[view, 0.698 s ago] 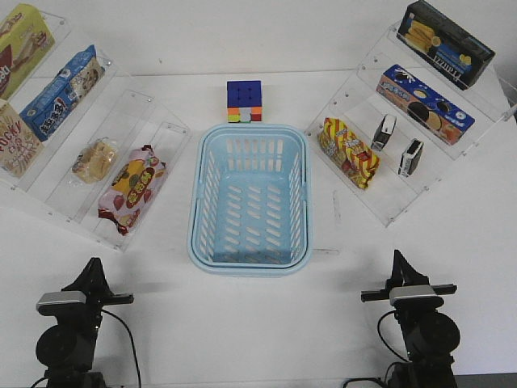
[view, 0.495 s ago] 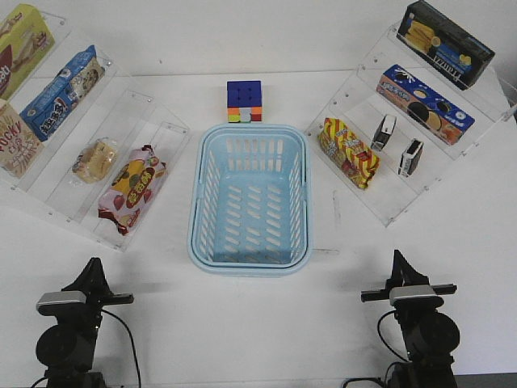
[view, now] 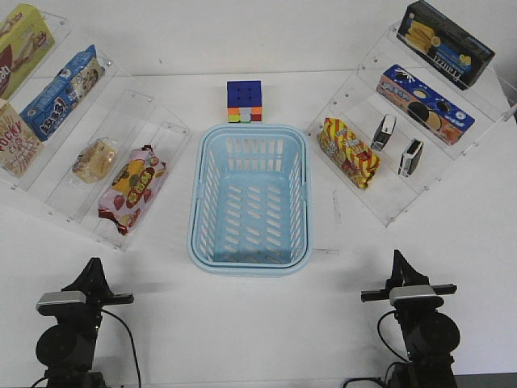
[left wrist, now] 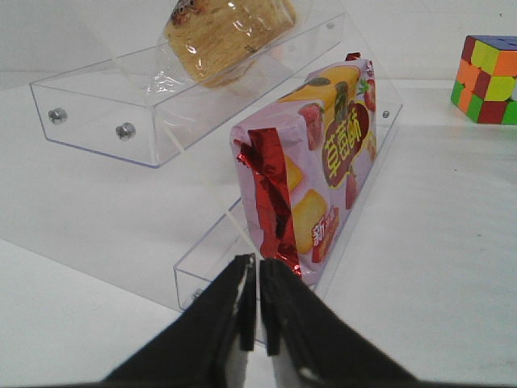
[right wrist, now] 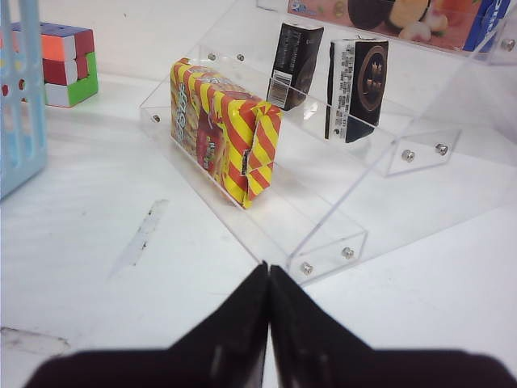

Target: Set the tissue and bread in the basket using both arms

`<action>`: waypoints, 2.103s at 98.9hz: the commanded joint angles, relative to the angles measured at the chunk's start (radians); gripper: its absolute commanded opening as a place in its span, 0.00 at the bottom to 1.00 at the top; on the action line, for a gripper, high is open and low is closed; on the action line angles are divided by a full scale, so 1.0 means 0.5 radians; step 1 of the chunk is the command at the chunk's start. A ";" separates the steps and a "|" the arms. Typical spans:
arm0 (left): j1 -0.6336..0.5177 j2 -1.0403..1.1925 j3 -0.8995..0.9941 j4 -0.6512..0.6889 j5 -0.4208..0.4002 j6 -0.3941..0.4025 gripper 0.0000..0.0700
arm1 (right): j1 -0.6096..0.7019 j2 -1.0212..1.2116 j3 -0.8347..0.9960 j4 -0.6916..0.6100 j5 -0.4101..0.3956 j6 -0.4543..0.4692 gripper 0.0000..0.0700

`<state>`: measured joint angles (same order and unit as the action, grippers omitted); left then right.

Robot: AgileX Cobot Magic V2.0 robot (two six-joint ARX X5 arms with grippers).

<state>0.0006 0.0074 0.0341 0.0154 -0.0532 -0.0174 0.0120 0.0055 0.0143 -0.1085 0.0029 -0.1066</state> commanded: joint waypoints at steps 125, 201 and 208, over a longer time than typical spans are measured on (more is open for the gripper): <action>-0.002 -0.001 -0.040 0.031 0.002 0.010 0.00 | -0.044 2.535 2.018 -0.275 0.375 0.368 0.75; -0.002 -0.001 -0.040 0.031 0.002 0.010 0.00 | -0.182 2.727 2.354 -0.317 0.235 0.371 0.00; -0.002 -0.001 -0.040 0.031 0.002 0.010 0.00 | -0.143 2.575 2.356 -0.350 0.082 0.419 0.00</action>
<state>0.0006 0.0074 0.0341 0.0154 -0.0528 -0.0174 -0.0792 1.3518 1.1591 -0.2886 0.1005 0.0772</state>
